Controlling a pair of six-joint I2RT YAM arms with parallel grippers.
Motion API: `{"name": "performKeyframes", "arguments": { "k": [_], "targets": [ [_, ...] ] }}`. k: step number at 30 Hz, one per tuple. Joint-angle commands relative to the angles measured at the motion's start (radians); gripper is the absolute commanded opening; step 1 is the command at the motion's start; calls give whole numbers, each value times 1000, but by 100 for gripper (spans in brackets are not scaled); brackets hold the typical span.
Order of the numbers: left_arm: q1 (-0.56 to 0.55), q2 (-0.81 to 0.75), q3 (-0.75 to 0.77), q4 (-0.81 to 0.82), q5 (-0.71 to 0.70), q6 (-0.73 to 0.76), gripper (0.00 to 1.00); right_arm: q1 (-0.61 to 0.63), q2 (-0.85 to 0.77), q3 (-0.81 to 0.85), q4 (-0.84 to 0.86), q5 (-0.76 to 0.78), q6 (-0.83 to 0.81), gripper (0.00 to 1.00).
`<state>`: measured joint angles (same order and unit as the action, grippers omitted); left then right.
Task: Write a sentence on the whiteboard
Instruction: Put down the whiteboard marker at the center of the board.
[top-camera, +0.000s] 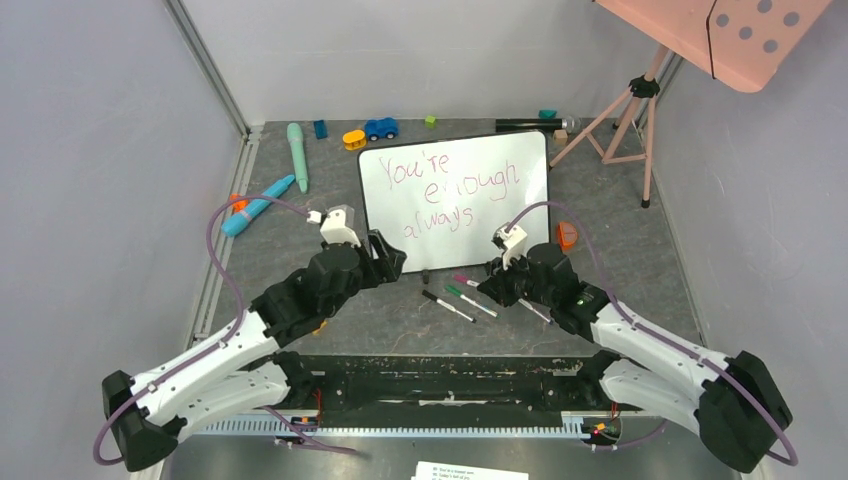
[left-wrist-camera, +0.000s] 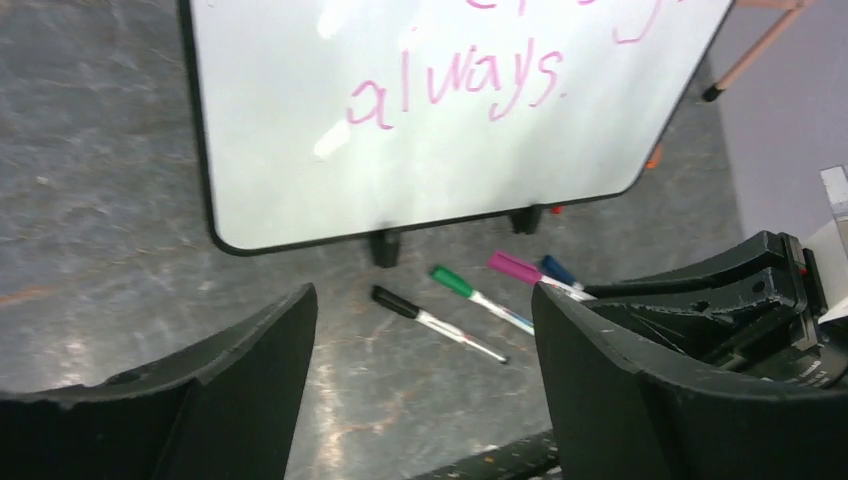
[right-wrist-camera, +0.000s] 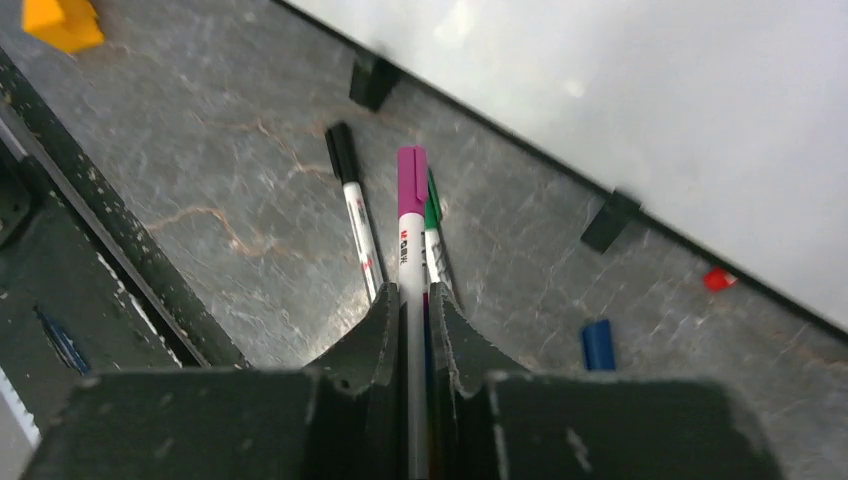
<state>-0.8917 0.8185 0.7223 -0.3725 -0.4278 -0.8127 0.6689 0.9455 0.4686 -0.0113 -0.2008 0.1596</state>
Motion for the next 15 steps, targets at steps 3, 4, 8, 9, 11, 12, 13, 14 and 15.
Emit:
{"name": "performKeyframes", "arguments": {
  "k": [3, 4, 8, 9, 11, 12, 13, 14, 15],
  "targets": [
    [37, -103, -99, 20, -84, 235, 89, -32, 107, -65, 137, -68, 65, 0],
    [44, -128, -118, 35, -93, 254, 90, -35, 126, -71, 158, -69, 67, 1],
    [76, -179, -152, 46, -157, 288, 92, -43, 167, -68, 182, -22, 70, 53],
    [83, -179, -154, 48, -167, 306, 92, -47, 166, -62, 173, -6, 69, 68],
    [95, -176, -150, 46, -205, 334, 93, -55, 148, -44, 132, 61, 63, 80],
    [99, -172, -150, 53, -206, 367, 93, -62, 133, -33, 97, 120, 59, 81],
    [101, -170, -144, 48, -206, 397, 94, -67, 118, -17, 62, 187, 60, 82],
    [103, -175, -141, 42, -228, 422, 94, -73, 96, -6, 19, 298, 54, 82],
    [103, -186, -152, 58, -256, 447, 94, -77, 66, 1, -18, 390, 54, 83]
  ]
}}
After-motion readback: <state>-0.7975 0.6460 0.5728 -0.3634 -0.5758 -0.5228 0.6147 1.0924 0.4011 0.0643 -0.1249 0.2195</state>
